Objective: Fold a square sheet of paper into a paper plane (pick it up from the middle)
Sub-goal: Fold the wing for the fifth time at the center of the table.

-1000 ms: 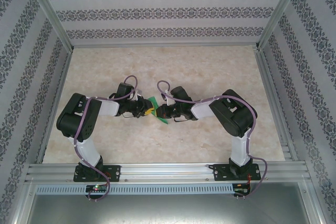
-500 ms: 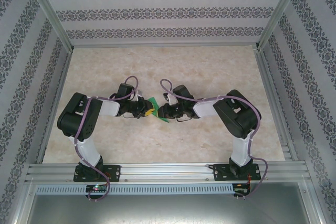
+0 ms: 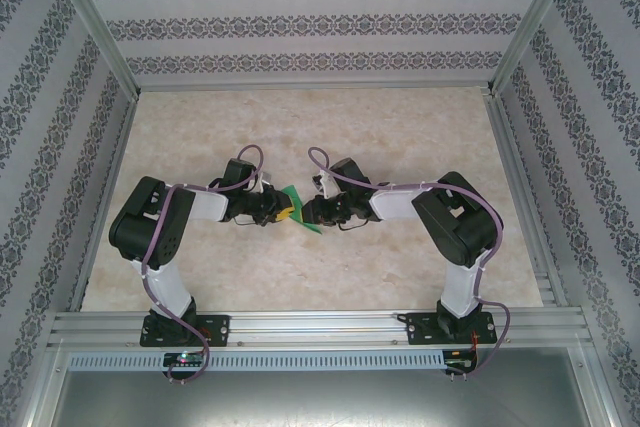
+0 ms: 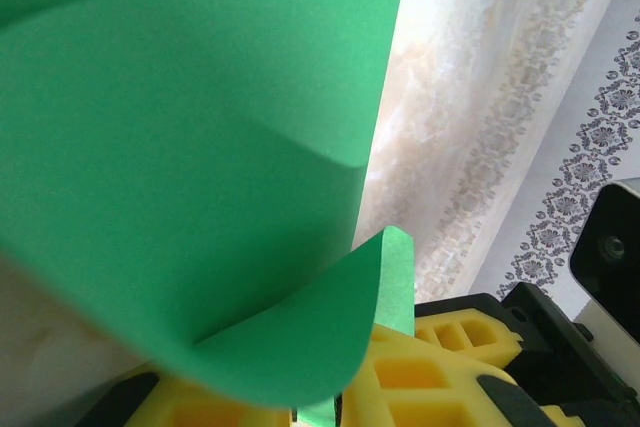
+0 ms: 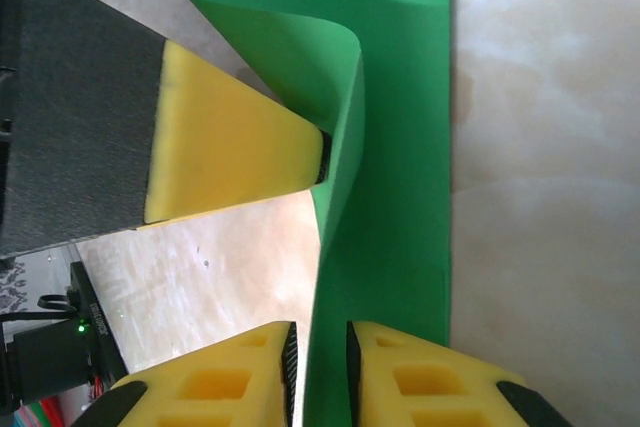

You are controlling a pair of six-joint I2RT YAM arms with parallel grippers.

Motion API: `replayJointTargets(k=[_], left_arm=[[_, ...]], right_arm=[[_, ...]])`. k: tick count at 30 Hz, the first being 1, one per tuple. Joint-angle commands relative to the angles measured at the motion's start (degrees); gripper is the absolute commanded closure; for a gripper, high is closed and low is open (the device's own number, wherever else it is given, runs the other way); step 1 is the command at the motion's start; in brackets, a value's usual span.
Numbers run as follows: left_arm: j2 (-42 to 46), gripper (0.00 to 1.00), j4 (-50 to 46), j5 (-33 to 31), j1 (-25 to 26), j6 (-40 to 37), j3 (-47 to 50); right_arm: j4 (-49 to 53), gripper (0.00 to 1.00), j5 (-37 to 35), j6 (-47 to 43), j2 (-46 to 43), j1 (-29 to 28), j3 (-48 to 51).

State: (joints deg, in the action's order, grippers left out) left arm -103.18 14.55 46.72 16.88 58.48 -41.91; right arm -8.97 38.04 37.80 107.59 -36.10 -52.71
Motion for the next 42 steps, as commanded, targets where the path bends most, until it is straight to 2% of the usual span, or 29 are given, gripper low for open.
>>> replayJointTargets(k=[1, 19, 42], left_arm=[[-0.68, 0.8, 0.04, 0.65, 0.52, -1.1, 0.35], [-0.1, 0.8, 0.14, 0.68, 0.56, -0.73, 0.8], [4.45, 0.77, -0.96, 3.04, 1.64, -1.62, 0.52]], right_arm=[[1.87, 0.77, 1.24, 0.16, -1.49, 0.33, -1.6], [4.83, 0.9, 1.66, -0.88, 2.12, 0.25, -2.04], [7.37, 0.9, 1.26, -1.83, 4.89, 0.3, -3.04]])
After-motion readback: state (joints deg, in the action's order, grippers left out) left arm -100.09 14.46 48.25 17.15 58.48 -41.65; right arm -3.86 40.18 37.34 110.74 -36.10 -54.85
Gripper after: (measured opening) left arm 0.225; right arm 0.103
